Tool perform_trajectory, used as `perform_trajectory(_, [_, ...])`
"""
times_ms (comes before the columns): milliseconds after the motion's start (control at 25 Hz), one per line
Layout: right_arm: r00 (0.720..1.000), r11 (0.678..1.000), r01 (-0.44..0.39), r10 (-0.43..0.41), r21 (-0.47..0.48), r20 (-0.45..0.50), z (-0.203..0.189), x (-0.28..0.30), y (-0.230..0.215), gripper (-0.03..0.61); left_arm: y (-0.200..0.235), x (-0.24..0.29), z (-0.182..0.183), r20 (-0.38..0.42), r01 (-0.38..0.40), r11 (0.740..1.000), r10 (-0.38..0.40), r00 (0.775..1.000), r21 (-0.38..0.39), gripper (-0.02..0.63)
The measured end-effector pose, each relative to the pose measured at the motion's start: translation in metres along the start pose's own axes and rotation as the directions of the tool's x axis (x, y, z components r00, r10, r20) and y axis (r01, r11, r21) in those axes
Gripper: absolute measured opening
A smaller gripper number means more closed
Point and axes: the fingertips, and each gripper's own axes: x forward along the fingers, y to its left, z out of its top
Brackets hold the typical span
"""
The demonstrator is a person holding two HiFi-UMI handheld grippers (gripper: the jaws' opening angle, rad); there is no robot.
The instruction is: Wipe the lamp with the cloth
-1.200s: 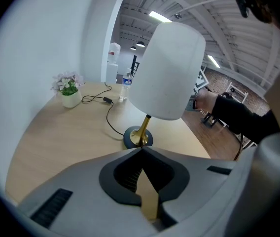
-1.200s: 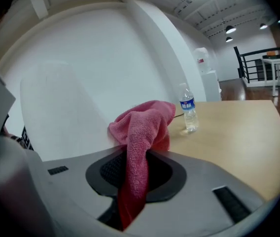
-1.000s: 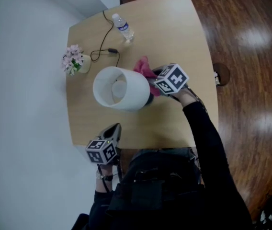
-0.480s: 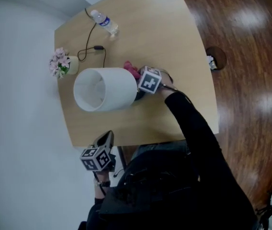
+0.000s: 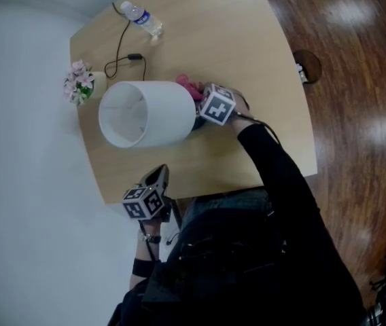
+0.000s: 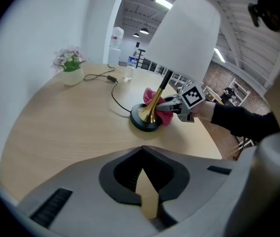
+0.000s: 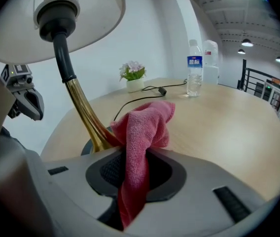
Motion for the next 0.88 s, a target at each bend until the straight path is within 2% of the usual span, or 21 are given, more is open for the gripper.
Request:
perform_trajectory(200, [0.997, 0.997, 0.065, -0.067, 0.048, 0.037, 0.003, -0.002, 0.001, 0.08, 0.011, 0.059, 0.022, 0.012, 0.021, 0.99, -0.023, 1.0, 0.137, 0.002])
perform_trajectory(320, [0.993, 0.986, 0.111, -0.115, 0.124, 0.025, -0.006, -0.006, 0.005, 0.08, 0.016, 0.081, 0.033, 0.039, 0.06, 0.985, -0.067, 0.997, 0.16, 0.003])
perform_trajectory(440, [0.987, 0.972, 0.153, -0.16, 0.18, 0.026, -0.015, -0.011, 0.008, 0.08, 0.026, 0.101, 0.037, 0.039, 0.058, 0.984, -0.066, 0.997, 0.167, 0.003])
perform_trajectory(880, [0.961, 0.872, 0.217, -0.271, 0.439, 0.062, -0.031, -0.027, 0.031, 0.08, 0.026, 0.13, 0.048, -0.001, 0.15, 0.959, -0.155, 0.988, 0.24, 0.003])
